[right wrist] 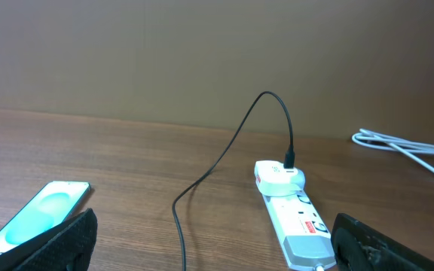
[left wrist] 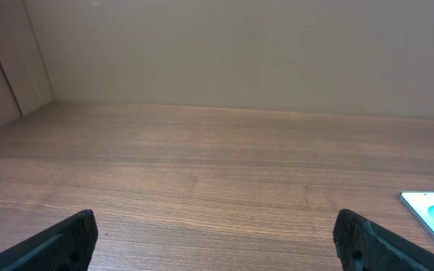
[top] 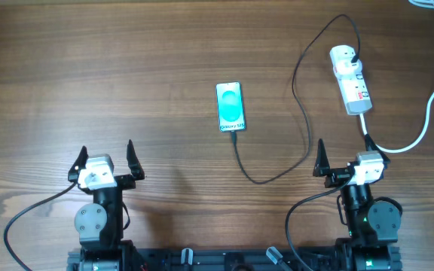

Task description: Plug charger to phone and switch on socket

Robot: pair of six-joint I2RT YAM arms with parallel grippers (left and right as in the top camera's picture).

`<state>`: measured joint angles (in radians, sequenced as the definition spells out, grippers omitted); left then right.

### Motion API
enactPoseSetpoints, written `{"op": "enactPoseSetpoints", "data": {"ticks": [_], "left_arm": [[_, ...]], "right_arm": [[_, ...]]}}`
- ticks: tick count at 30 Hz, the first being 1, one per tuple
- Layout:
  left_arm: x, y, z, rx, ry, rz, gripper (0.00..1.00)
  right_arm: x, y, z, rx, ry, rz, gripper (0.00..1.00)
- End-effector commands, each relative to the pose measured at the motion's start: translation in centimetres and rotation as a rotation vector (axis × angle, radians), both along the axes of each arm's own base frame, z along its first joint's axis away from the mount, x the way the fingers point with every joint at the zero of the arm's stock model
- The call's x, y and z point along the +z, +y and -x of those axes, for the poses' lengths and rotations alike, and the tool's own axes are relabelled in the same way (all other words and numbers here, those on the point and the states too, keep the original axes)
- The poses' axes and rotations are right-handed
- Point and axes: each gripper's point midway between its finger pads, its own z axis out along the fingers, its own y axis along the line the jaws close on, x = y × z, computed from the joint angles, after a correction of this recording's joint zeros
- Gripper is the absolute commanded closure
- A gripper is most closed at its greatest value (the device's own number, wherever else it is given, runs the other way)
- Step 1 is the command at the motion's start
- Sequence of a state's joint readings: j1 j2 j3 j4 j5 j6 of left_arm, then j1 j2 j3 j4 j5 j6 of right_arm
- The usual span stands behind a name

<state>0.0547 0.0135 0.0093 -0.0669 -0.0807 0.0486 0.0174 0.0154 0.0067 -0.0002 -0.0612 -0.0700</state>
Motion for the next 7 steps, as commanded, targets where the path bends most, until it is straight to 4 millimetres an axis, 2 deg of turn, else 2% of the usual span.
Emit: {"op": "enactPoseSetpoints", "data": {"ticks": [1, 7], "left_arm": [[0.0, 0.07, 0.03, -0.001, -0.002, -0.019, 0.0], [0.0, 0.07, 0.03, -0.001, -0.002, -0.019, 0.0]], "right_arm": [[0.2, -0.22, 0.04, -0.014, -0.011, 0.008, 0.0], [0.2, -0.22, 0.04, -0.014, -0.011, 0.008, 0.0]]}}
